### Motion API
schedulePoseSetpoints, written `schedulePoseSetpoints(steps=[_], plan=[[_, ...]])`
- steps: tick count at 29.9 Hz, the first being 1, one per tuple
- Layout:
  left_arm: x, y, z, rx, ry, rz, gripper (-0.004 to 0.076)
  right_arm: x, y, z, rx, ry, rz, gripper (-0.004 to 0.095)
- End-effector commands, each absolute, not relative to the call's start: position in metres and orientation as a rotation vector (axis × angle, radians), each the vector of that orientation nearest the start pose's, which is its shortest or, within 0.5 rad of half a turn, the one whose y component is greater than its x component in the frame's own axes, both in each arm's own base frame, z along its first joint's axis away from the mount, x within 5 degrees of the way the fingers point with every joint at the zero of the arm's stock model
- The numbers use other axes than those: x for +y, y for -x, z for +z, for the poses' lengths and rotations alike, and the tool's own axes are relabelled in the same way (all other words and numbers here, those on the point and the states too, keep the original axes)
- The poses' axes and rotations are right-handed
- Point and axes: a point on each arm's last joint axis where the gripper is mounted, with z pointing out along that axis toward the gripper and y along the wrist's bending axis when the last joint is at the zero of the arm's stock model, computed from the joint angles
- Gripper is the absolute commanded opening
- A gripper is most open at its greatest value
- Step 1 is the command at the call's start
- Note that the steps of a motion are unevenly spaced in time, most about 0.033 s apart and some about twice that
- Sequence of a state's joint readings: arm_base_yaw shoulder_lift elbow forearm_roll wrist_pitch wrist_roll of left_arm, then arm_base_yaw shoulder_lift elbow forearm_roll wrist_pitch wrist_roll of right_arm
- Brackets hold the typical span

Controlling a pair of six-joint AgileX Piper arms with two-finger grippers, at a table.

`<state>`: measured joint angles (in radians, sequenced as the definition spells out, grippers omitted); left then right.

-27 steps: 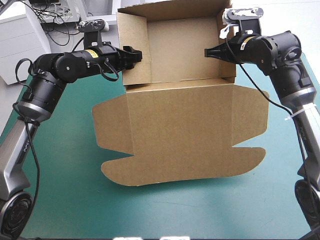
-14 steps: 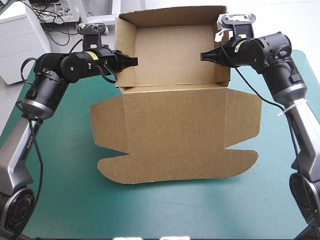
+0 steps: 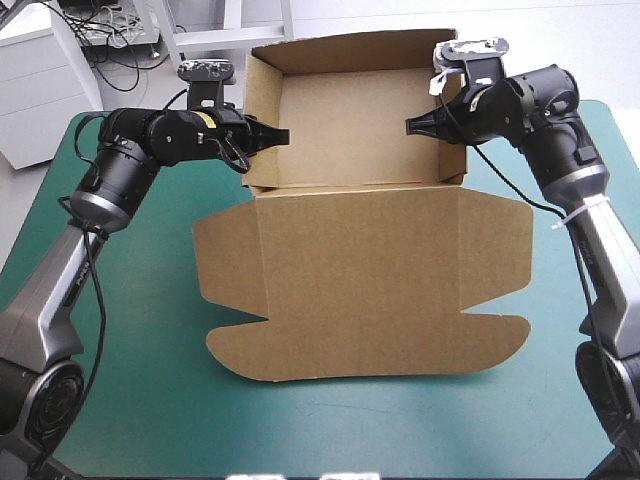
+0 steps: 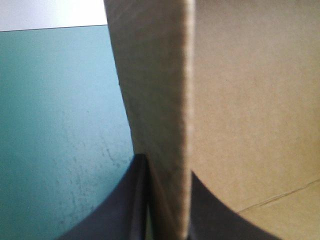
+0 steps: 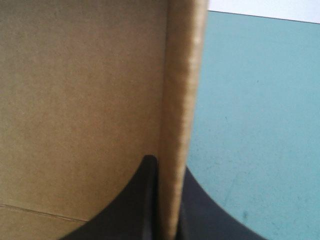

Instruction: Fold the box

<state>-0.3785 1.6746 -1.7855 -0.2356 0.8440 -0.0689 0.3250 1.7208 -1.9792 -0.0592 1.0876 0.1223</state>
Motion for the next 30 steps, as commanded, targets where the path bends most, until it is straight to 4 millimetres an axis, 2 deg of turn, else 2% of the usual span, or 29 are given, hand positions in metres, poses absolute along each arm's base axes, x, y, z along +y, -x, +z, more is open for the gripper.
schedulePoseSetpoints(steps=[1,8,14,22,30], plan=[[-0.17,-0.328,0.447,2.125,-0.319,-0.675,-0.0032,0.118,-0.344,0.462,2.23,0.314,0.206,-0.0022],[-0.174,-0.338,0.407,2.374,-0.4,-0.586,-0.0032,0.123,-0.35,0.435,2.408,0.383,0.194,-0.0022],[-0.177,-0.348,0.374,2.552,-0.446,-0.532,-0.0032,0.139,-0.366,0.405,2.516,0.416,0.325,-0.0023],[-0.173,-0.359,0.346,2.672,-0.49,-0.358,-0.0032,0.151,-0.391,0.362,2.624,0.419,0.366,-0.0022],[-0.179,-0.373,0.313,2.761,-0.499,-0.331,-0.0032,0.156,-0.407,0.33,2.7,0.422,0.344,-0.0022]])
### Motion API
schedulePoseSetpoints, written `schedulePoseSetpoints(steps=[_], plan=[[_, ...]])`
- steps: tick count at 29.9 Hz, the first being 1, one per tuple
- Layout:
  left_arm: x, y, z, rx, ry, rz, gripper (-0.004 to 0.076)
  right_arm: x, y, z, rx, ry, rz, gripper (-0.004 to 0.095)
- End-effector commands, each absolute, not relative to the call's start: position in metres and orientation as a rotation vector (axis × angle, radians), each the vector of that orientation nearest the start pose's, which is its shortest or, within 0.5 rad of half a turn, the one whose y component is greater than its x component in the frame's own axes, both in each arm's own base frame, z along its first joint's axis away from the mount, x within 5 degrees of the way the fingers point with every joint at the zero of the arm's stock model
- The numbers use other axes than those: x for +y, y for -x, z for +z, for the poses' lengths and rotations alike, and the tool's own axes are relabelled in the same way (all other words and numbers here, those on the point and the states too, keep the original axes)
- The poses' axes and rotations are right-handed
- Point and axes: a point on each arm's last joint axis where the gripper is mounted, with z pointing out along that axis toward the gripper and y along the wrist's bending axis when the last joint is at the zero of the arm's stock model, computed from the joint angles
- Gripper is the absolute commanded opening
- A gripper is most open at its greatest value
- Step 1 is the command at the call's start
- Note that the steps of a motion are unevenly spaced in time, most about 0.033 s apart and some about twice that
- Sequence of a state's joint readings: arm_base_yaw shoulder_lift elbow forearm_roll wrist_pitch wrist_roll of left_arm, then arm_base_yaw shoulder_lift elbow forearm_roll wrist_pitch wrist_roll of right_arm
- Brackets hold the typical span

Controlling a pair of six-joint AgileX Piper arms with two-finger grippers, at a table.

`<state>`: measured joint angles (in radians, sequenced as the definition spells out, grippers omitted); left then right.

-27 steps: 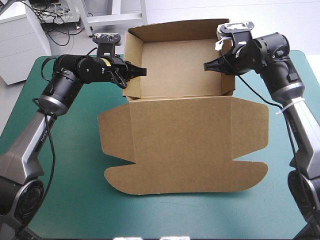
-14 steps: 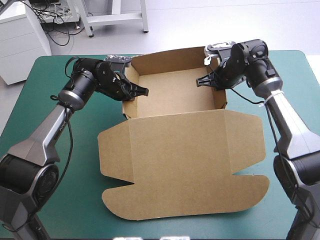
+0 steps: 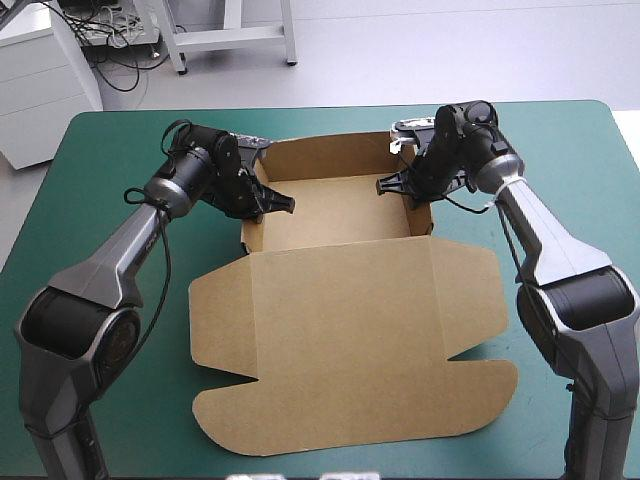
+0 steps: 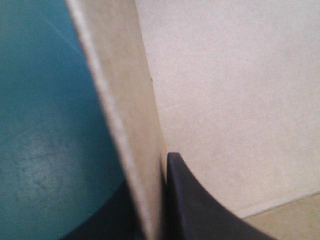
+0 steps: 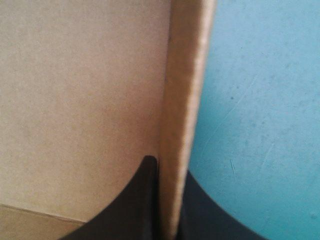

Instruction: Fold the box

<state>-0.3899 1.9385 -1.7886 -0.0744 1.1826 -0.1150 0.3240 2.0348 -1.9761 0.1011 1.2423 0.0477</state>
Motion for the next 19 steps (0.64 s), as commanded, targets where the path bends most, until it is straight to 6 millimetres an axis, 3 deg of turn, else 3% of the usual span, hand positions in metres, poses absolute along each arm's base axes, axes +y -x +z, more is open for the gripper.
schedulePoseSetpoints(steps=[1,5,16,19], plan=[[-0.18,-0.375,0.309,2.773,-0.501,-0.328,-0.0032,0.157,-0.409,0.327,2.708,0.423,0.343,-0.0022],[-0.182,-0.379,0.298,2.803,-0.51,-0.327,-0.0032,0.158,-0.413,0.317,2.73,0.424,0.337,-0.0022],[-0.182,-0.376,0.297,2.835,-0.516,-0.339,-0.0031,0.157,-0.413,0.314,2.732,0.463,0.312,-0.0015],[-0.183,-0.375,0.297,2.836,-0.528,-0.352,-0.0015,0.157,-0.413,0.314,2.733,0.461,0.306,0.012]])
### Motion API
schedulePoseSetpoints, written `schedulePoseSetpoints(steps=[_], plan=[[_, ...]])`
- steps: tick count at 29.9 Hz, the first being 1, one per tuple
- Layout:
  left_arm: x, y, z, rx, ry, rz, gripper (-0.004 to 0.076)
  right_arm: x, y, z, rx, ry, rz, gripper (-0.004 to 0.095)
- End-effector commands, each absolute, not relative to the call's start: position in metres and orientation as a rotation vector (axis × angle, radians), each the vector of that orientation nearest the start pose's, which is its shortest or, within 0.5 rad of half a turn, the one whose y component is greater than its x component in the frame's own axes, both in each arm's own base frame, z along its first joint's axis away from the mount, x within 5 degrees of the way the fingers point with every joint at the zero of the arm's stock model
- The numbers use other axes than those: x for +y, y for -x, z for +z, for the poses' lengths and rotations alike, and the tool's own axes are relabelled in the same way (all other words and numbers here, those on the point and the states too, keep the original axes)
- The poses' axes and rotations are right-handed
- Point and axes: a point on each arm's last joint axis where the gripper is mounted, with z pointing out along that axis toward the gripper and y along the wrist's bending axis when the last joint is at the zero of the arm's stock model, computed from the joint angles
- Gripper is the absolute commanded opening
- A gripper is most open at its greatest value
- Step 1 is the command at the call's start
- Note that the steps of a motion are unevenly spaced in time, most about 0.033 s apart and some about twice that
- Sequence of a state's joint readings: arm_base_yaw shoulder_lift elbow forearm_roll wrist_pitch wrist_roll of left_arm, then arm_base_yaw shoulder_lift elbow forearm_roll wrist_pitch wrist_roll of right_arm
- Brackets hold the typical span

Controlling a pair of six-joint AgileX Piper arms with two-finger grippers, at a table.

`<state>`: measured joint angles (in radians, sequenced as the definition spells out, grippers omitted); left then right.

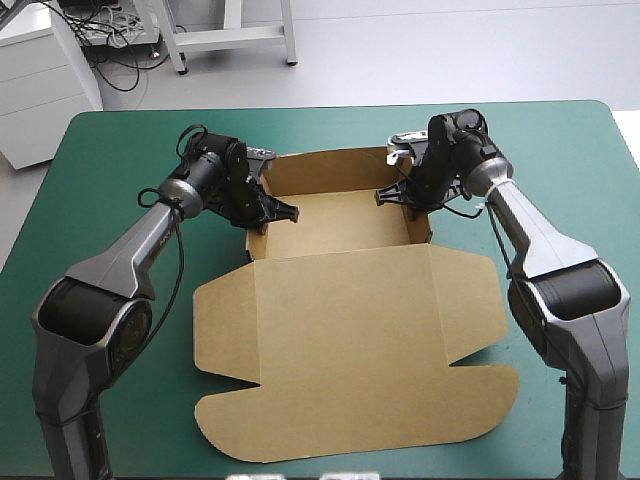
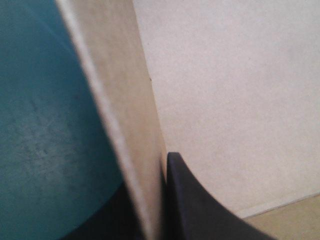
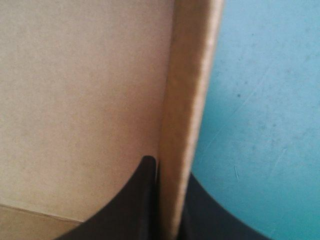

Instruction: Fold the box

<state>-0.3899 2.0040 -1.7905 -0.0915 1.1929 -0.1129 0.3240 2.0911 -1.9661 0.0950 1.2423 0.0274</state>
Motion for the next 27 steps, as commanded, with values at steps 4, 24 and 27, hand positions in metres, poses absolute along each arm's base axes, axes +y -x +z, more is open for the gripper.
schedulePoseSetpoints(steps=[4,24,27], plan=[[-0.183,-0.374,0.297,2.839,-0.544,-0.359,0.0122,0.156,-0.413,0.314,2.731,0.461,0.306,0.0485],[-0.158,-0.36,0.348,2.723,-0.525,-0.133,0.0482,0.145,-0.401,0.345,2.664,0.419,0.208,0.0829],[-0.151,-0.352,0.364,2.676,-0.518,-0.09,0.0482,0.142,-0.396,0.356,2.636,0.412,0.208,0.0829]])
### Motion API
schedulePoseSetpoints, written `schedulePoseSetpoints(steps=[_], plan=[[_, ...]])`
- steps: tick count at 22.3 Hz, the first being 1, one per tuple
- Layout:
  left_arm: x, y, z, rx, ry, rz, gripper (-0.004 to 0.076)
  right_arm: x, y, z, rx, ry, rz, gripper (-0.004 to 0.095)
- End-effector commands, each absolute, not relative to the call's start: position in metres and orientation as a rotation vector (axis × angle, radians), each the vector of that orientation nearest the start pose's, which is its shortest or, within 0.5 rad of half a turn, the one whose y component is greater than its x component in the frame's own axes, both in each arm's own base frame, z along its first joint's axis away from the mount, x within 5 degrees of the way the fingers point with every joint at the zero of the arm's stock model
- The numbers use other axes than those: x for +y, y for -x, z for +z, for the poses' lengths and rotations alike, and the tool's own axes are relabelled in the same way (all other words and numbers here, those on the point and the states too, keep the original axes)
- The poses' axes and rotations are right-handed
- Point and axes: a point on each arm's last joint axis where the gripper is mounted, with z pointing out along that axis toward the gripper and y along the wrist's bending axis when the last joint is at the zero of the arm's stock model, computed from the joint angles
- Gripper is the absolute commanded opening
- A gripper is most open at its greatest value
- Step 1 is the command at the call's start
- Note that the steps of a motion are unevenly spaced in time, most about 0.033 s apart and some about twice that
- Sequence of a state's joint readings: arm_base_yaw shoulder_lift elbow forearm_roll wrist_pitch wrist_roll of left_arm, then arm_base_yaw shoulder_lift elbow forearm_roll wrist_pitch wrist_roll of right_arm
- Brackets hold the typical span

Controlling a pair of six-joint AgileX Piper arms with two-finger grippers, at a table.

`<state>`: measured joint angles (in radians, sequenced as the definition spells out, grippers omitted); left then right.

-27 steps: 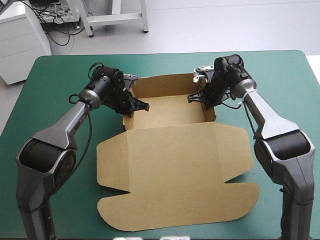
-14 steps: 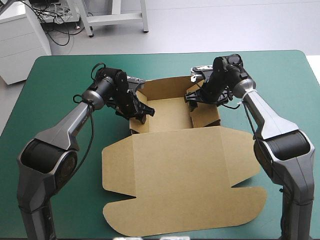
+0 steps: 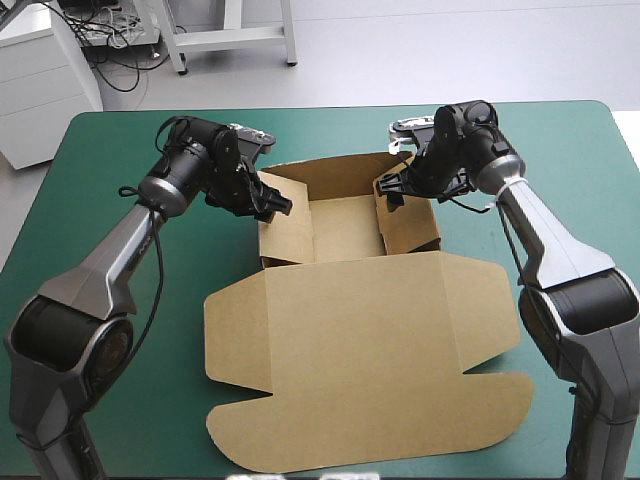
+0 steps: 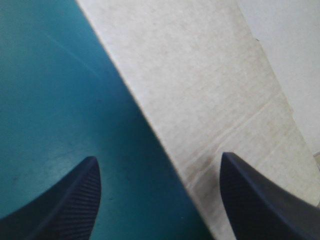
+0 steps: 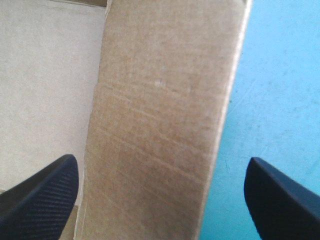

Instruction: Fold the box

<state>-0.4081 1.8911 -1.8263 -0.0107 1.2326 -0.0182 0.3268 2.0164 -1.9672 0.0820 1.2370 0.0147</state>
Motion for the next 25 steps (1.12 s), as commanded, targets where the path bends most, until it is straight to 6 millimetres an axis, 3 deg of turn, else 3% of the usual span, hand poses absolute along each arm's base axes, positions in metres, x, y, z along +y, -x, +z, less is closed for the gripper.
schedulePoseSetpoints(steps=[1,5,8,11,12,15,18,20,25], plan=[[-0.15,-0.35,0.368,2.665,-0.516,-0.084,0.0482,0.141,-0.394,0.359,2.63,0.411,0.209,0.0829],[-0.143,-0.335,0.392,2.603,-0.502,-0.098,0.0465,0.137,-0.383,0.379,2.582,0.406,0.218,0.0829],[-0.136,-0.315,0.419,2.528,-0.513,-0.134,0.0408,0.133,-0.372,0.397,2.535,0.409,0.219,0.0829],[-0.124,-0.28,0.448,2.42,-0.61,-0.157,0.0259,0.123,-0.356,0.421,2.467,0.41,0.157,0.0829],[-0.116,-0.264,0.453,2.402,-0.617,-0.152,0.0168,0.119,-0.352,0.428,2.447,0.406,0.126,0.0829],[-0.101,-0.227,0.452,2.383,-0.677,-0.131,0.0003,0.117,-0.348,0.433,2.431,0.403,0.11,0.0829],[-0.084,-0.19,0.415,2.471,-0.724,-0.111,-0.0032,0.118,-0.354,0.426,2.45,0.406,0.106,0.0829],[-0.078,-0.171,0.377,2.534,-0.74,-0.123,-0.0032,0.121,-0.361,0.416,2.476,0.411,0.101,0.0829],[-0.065,-0.123,0.29,2.598,-0.707,-0.257,-0.0032,0.132,-0.392,0.367,2.595,0.433,0.079,0.0829]])
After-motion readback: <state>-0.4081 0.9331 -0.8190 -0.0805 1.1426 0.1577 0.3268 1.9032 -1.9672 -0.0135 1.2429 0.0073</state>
